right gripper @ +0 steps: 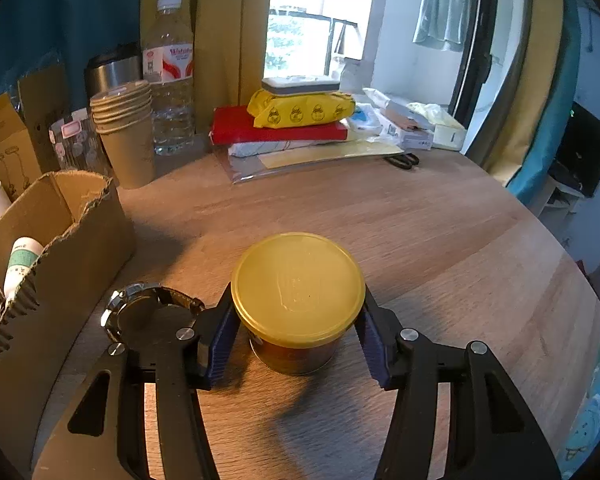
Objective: Organize rigid objects
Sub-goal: 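Lift the jar and carry it over the cardboard box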
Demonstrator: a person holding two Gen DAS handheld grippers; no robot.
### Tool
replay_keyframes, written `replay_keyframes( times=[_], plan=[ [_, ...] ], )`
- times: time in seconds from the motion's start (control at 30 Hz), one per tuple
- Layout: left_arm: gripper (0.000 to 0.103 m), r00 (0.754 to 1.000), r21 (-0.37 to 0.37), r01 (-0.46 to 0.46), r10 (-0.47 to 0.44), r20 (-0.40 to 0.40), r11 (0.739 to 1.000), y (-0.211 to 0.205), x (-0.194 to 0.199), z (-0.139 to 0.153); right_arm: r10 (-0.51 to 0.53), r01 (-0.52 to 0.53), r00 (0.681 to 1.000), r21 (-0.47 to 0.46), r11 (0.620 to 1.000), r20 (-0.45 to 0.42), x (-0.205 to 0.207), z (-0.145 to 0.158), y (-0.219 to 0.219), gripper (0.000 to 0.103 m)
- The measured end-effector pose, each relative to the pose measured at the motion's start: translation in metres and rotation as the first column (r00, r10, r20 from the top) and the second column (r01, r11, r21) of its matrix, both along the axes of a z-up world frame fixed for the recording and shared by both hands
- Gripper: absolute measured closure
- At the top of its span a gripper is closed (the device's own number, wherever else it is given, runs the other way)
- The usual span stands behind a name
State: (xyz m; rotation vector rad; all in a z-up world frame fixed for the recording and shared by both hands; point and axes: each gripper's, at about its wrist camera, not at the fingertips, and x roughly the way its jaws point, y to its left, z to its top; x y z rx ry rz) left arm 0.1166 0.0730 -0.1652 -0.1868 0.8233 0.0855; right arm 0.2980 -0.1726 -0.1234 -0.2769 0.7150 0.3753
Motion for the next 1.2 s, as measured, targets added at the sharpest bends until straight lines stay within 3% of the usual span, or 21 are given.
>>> replay_keyframes(
  times=[0.5,1.2],
  plan=[
    [0.094,1.0,0.001,0.0,0.0,0.0,1.0,0.0,0.0,0.0,0.012,-0.015,0.996,0.042,0.999,0.089,-0.019,0.039,0.003,0.045],
    [0.094,1.0,0.001,0.0,0.0,0.001,1.0,0.0,0.0,0.0,0.136,-0.15,0.974,0.067,0.986,0.179,-0.057,0.081,0.055,0.045]
  ],
)
